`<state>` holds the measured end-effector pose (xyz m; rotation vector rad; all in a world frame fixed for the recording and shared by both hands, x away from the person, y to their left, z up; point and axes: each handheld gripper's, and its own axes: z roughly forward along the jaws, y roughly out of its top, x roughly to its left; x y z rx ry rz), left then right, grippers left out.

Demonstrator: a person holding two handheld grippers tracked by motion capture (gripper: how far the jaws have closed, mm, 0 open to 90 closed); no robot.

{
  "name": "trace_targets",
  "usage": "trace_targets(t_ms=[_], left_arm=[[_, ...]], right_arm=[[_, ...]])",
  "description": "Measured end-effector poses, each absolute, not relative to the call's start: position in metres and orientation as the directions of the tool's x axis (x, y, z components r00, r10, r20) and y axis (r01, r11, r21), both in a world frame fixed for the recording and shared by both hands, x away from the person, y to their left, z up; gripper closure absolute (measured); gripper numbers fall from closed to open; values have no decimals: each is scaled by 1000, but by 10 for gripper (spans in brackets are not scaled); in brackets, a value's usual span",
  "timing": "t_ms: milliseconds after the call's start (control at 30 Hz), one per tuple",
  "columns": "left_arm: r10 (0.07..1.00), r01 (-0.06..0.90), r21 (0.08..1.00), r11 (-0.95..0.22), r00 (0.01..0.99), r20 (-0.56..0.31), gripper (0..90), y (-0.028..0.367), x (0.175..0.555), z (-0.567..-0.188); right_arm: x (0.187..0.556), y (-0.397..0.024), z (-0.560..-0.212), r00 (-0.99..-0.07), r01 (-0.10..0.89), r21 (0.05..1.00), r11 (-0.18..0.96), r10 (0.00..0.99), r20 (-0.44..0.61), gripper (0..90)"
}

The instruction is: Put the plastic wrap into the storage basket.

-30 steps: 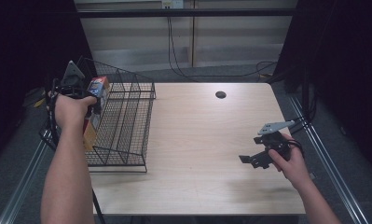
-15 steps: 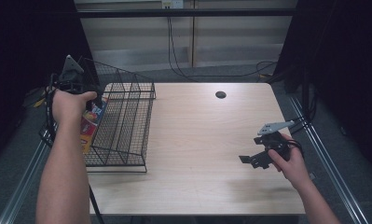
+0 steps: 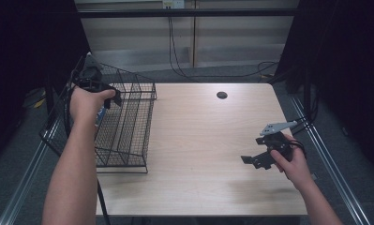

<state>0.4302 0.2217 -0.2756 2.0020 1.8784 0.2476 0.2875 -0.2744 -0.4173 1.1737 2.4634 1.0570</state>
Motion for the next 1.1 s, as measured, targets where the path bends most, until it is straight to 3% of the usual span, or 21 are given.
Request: trace_targets(t_ms=[1100], left_arm=[[932, 890, 422, -174, 287, -221, 199, 158, 427, -294]], right_arm=[[287, -272, -419, -662, 588, 683, 433, 743, 99, 28]])
